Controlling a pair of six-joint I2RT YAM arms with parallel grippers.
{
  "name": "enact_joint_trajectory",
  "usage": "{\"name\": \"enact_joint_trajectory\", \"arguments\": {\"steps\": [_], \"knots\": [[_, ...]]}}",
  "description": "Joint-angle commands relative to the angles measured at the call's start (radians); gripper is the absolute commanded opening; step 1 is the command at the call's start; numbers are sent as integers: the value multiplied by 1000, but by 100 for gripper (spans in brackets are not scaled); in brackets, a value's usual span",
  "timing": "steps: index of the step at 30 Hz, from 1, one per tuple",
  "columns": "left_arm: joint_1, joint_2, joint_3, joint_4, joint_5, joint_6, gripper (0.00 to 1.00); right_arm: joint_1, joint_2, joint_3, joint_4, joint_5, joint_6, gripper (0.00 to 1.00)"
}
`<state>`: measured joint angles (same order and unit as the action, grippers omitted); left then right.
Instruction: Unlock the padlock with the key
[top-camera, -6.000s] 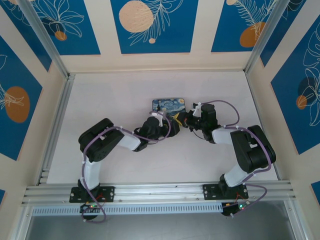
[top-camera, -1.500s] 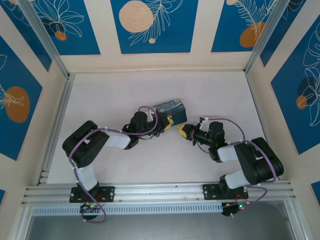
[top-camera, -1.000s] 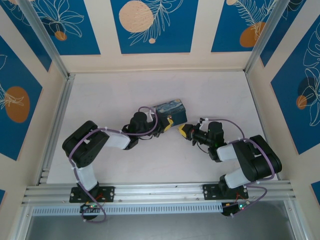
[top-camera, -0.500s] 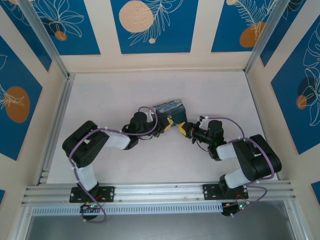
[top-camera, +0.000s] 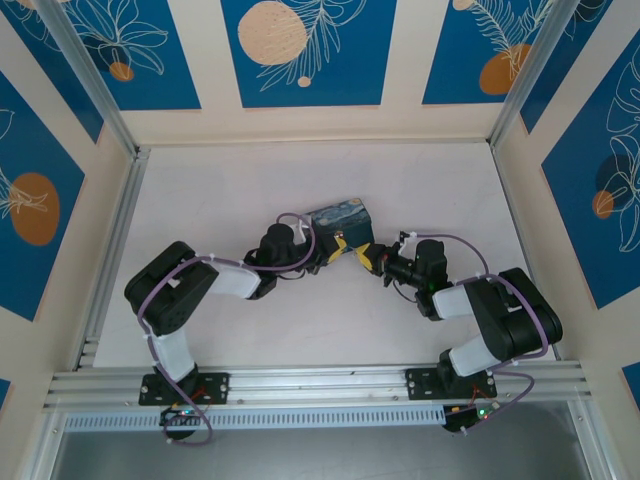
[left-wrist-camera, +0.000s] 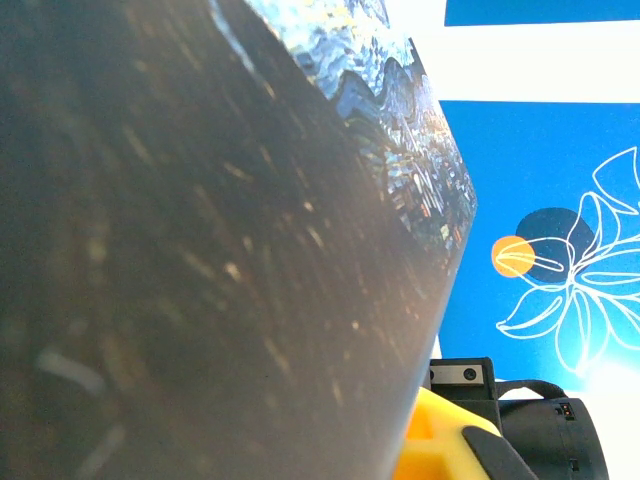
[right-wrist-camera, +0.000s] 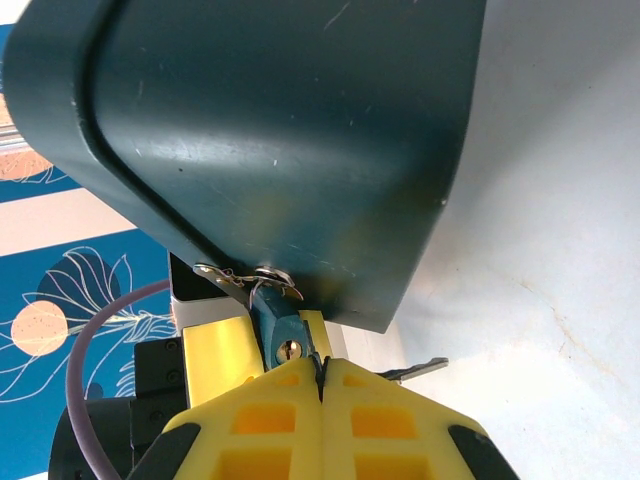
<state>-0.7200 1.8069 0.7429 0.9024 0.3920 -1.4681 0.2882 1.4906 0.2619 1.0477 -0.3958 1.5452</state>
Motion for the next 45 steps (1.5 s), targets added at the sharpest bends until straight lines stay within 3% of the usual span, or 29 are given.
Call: {"name": "enact_joint_trajectory", "arguments": {"steps": [1, 32, 45], "knots": [[10, -18, -4, 50, 17, -8, 0, 4, 8, 27, 36, 0, 6, 0], [11, -15, -5, 36, 14, 2, 0, 28, -95, 11, -71, 11, -40, 0], [11, -21, 7, 59, 31, -29, 0, 31, 8, 41, 0, 0, -47, 0]]}}
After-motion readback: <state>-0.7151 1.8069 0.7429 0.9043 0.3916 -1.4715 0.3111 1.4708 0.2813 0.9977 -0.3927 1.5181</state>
